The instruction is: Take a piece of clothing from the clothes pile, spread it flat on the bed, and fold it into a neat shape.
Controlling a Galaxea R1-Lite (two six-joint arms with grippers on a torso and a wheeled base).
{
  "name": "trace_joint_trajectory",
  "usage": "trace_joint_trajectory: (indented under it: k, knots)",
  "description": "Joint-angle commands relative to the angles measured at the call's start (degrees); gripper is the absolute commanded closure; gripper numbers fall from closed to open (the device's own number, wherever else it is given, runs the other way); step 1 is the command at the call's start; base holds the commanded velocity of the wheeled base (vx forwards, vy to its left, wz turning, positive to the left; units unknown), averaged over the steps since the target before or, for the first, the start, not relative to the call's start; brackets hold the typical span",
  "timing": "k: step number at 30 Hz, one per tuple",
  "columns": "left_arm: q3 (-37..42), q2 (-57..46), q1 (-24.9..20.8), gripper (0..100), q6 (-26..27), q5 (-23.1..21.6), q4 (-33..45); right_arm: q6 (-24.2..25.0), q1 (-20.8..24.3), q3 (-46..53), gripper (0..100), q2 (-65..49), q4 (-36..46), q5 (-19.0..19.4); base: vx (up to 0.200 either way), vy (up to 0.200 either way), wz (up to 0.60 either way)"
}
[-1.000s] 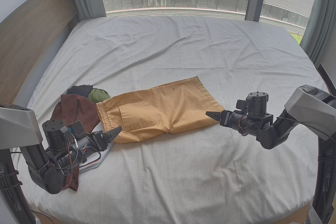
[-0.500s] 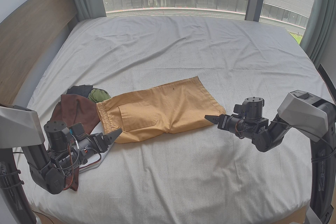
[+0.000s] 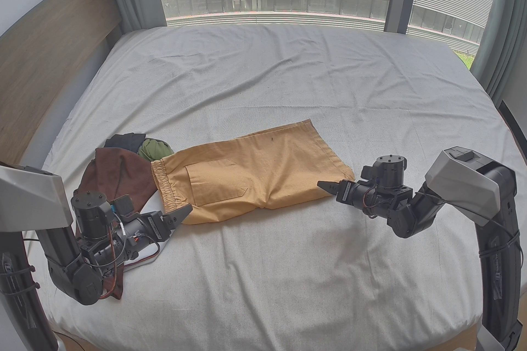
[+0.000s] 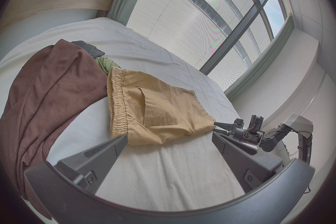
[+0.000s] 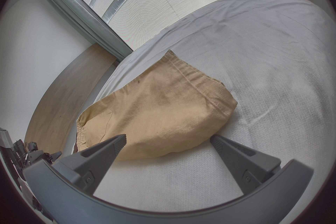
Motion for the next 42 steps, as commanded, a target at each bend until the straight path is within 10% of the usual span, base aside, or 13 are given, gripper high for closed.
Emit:
trace_joint_trajectory:
  k: [1, 35, 36, 42]
  knots:
    - [0.02, 0.42, 0.12, 0, -0.03, 0.01, -0.03, 0.01, 0.28, -1.27, 0, 1.68, 0.33, -0.02, 0.0, 0.0, 0.0]
    - [-0.25, 0.6, 0.38, 0, -0.29, 0.01, -0.03, 5.02, 7.31, -23.86, 0, 12.93, 9.39, -6.78, 0.0, 0.0, 0.0]
    - [-0.25, 0.69, 0.38, 0, -0.29, 0.01, -0.03, 5.02, 7.31, -23.77, 100, 12.93, 9.3, -6.96, 0.0, 0.0, 0.0]
    - [-0.25, 0.95, 0.38, 0, -0.29, 0.01, -0.03, 4.85, 7.31, -21.14, 100, 11.52, 7.45, -7.05, 0.0, 0.0, 0.0]
